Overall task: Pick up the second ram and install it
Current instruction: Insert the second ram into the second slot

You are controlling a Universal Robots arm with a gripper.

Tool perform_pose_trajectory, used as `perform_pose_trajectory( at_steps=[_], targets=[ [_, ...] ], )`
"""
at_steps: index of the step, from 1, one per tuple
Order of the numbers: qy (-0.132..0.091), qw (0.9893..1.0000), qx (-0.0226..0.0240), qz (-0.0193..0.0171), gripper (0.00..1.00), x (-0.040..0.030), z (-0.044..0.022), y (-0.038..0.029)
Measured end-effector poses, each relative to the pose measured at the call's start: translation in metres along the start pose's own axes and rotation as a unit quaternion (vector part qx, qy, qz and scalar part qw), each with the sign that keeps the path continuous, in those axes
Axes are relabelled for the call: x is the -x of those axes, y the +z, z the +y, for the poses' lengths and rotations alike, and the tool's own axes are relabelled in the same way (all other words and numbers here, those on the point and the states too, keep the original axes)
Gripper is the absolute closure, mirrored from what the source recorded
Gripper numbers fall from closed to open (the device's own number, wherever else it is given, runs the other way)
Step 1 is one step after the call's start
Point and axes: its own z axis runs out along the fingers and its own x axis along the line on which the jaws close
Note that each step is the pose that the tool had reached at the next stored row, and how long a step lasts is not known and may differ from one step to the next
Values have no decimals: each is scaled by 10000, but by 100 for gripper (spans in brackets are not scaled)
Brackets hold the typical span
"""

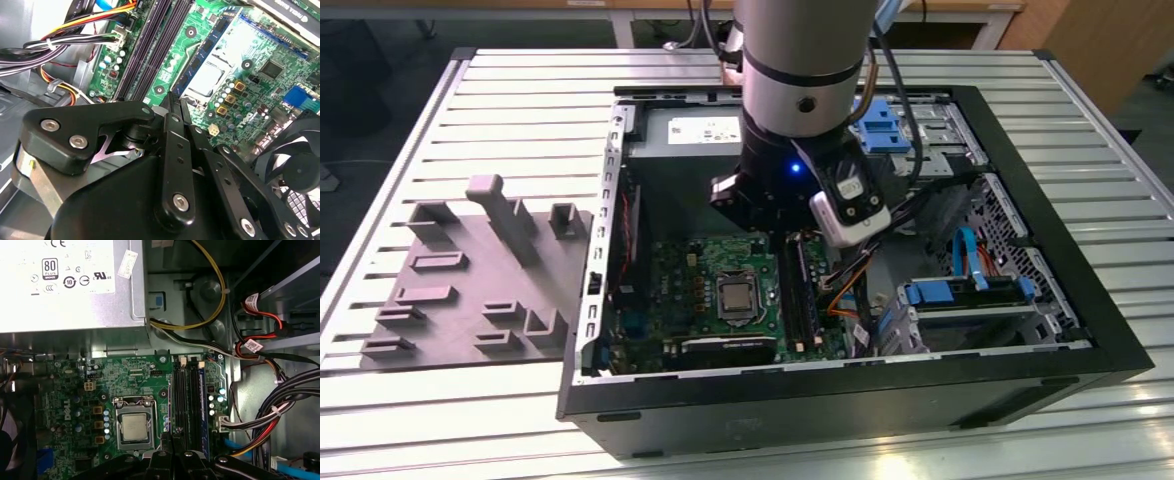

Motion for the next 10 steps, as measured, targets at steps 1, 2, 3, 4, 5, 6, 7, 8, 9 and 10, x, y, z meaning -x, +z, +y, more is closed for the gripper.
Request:
perform_pose_trajectory(
  at_steps=[1, 2, 3, 4, 5, 6, 7, 8, 9, 10],
  targets=[
    [-2, 10000, 0, 0, 88, 0, 0, 5],
    [-4, 10000, 0, 0, 88, 0, 0, 10],
    [-6, 10000, 1, 0, 88, 0, 0, 15],
    [-8, 10000, 0, 0, 88, 0, -1, 20],
    [-10, 10000, 0, 0, 88, -1, -1, 26],
    [-12, 10000, 0, 0, 88, -1, -1, 31],
    [-14, 10000, 1, 0, 88, -1, -1, 36],
    [-16, 10000, 0, 0, 88, -1, -1, 41],
    [-18, 10000, 1, 0, 88, -1, -1, 46],
    [-20, 10000, 0, 1, 88, -1, -2, 50]
  ],
)
